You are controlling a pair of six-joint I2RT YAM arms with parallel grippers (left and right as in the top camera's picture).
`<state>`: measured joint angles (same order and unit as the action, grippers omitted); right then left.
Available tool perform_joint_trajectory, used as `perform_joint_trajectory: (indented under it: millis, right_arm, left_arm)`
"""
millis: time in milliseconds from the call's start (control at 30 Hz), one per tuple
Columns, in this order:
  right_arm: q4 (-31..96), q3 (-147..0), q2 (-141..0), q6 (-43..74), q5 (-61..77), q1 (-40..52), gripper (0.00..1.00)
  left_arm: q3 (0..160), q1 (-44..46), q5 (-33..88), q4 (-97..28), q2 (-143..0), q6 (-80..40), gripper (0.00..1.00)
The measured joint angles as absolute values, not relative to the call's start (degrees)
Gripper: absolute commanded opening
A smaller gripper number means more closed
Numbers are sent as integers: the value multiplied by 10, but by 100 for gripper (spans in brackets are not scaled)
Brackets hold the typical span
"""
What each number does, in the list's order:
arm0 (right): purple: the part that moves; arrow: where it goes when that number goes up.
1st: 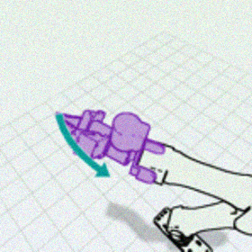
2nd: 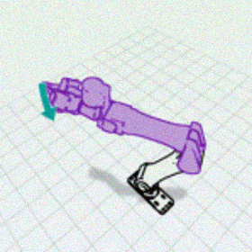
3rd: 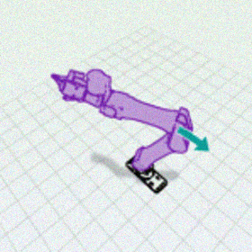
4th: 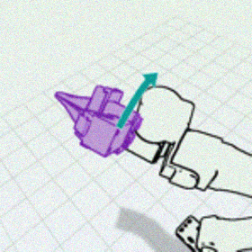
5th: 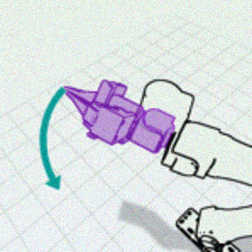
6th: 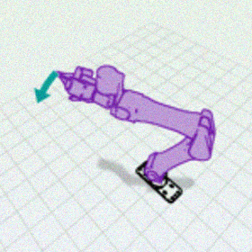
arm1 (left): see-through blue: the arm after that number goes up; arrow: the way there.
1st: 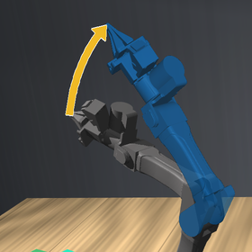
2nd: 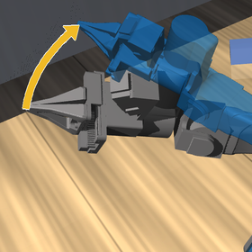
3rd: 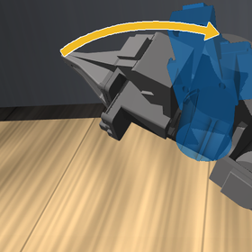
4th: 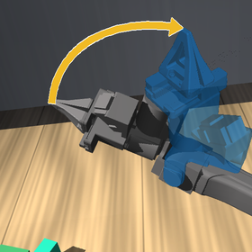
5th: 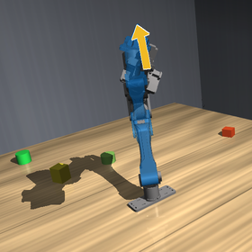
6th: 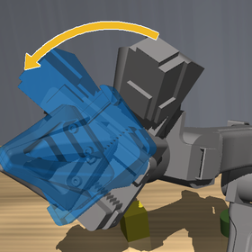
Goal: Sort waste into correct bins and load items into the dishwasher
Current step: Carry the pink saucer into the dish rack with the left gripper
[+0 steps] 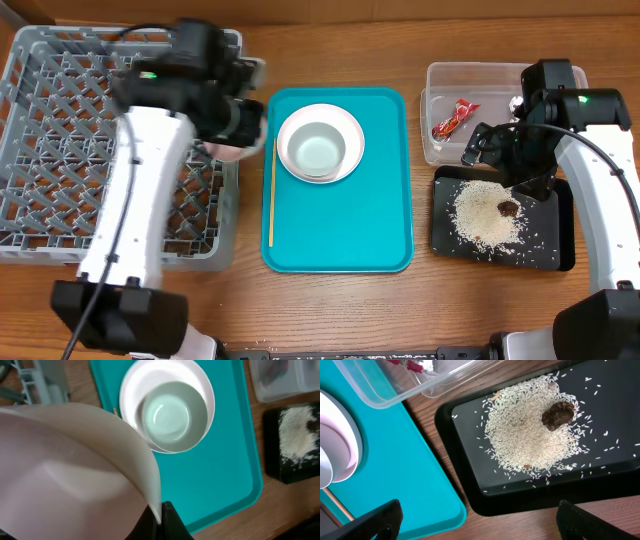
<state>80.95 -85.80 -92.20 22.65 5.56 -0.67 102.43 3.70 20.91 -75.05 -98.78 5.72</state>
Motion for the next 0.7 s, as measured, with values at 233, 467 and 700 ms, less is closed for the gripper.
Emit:
perform_joint_trajectory:
  millis: [233, 467, 700]
  right_arm:
    - [810, -858, -922, 227, 55, -7, 100]
    - [810, -858, -922, 227, 55, -7, 100]
    - [810, -858, -922, 227, 55, -7, 100]
  left_arm:
    - [1024, -126, 394, -747, -1023, 178, 4]
    - [1024, -214, 498, -713, -1084, 232, 4]
    - [1024, -250, 579, -670, -1152, 246, 4]
